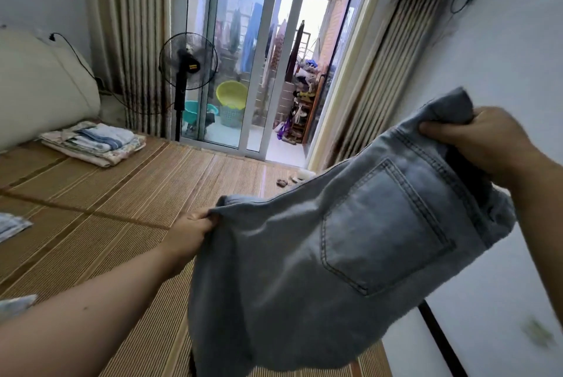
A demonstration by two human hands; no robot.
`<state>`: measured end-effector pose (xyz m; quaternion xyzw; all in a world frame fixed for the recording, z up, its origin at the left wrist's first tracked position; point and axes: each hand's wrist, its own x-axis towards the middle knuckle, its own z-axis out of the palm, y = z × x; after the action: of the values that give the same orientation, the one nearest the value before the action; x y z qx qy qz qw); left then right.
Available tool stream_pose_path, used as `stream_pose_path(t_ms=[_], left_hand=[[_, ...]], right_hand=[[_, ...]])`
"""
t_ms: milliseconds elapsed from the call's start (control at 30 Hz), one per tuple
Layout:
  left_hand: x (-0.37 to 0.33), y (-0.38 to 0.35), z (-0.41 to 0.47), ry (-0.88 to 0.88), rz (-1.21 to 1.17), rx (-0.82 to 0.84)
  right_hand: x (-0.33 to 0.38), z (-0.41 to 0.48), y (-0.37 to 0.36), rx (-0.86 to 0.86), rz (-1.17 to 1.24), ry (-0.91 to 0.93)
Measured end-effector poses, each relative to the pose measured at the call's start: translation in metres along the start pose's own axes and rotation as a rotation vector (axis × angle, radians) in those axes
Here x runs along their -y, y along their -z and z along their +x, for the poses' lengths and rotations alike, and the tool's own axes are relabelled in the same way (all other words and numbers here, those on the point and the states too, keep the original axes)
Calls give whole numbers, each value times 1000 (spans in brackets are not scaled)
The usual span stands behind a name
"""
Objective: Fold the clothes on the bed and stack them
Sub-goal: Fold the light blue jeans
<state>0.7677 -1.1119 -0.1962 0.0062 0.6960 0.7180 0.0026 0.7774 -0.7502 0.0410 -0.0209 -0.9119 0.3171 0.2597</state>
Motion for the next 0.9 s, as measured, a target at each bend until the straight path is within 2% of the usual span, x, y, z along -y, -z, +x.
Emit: stream_pose_path(t_ms=[133, 333, 433, 567, 800, 900], left_hand=[[0, 14, 7, 67, 183, 92], [-14, 55, 32, 394, 483, 391], [1, 55, 44, 468, 553, 444], [64, 25, 51, 498, 745, 475], [217, -63, 41, 622, 830, 526], [272, -99, 46, 567, 910, 475]], right_hand=[[-49, -38, -50, 179, -73, -171], [-136, -106, -109, 409, 67, -518], [-167, -134, -132, 471, 112, -624], [-203, -164, -169, 508, 61, -690], [-302, -223, -231, 622, -148, -760], [-351, -236, -250, 600, -184, -807]])
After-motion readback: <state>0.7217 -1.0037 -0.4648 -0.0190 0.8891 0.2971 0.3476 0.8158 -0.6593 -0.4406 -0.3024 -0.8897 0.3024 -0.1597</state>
